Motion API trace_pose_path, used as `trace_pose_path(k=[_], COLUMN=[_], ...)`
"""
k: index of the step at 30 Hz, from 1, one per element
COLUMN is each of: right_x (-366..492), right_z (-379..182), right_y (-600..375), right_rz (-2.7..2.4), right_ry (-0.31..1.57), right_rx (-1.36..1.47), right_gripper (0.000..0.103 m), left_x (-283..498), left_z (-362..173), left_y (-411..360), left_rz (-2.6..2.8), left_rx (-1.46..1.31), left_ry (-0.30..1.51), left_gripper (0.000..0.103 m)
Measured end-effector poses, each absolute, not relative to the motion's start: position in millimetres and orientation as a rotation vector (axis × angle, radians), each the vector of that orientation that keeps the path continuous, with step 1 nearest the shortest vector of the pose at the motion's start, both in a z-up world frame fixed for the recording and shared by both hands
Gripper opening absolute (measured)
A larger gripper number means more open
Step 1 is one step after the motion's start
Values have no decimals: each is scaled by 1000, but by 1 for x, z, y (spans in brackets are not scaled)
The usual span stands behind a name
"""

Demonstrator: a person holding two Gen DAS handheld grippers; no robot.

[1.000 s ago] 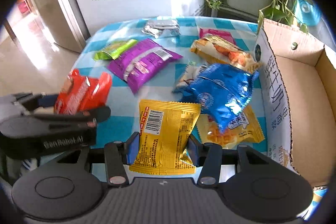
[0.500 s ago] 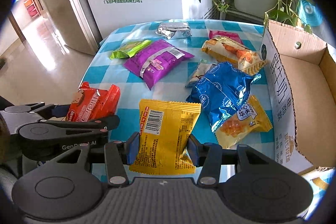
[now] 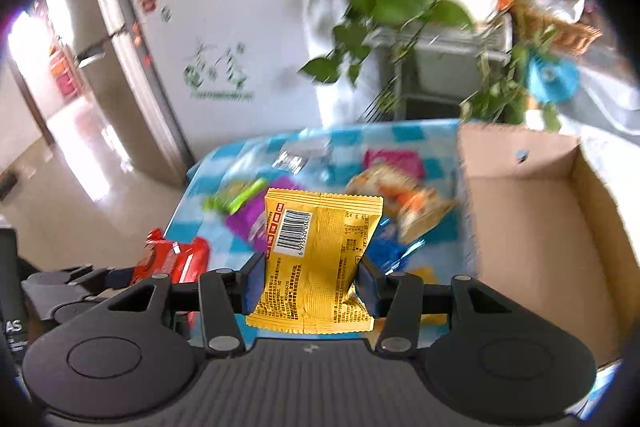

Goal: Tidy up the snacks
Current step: 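Carry both packets over the cardboard box and open both grippers to drop them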

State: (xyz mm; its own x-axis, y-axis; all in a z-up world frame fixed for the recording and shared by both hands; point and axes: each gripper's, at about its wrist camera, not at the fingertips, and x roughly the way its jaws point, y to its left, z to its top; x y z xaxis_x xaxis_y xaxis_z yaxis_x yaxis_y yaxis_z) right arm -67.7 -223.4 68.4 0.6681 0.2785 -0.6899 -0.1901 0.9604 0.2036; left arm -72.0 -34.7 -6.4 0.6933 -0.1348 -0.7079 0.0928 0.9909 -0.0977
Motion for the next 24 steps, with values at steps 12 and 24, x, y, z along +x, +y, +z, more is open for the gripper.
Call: trace_pose_path(k=[12, 24], right_x=[-38, -26], right_z=[89, 84], right_y=[-294, -373], right_rz=[109, -88], right_ry=[739, 751], right_rx=[195, 369], right_gripper=[55, 55], left_x=[-51, -28], left_z=[34, 48], left_y=[-102, -185], left_rz=[-250, -369], left_rx=[-88, -71], left_ry=[731, 727], left_gripper=[76, 76])
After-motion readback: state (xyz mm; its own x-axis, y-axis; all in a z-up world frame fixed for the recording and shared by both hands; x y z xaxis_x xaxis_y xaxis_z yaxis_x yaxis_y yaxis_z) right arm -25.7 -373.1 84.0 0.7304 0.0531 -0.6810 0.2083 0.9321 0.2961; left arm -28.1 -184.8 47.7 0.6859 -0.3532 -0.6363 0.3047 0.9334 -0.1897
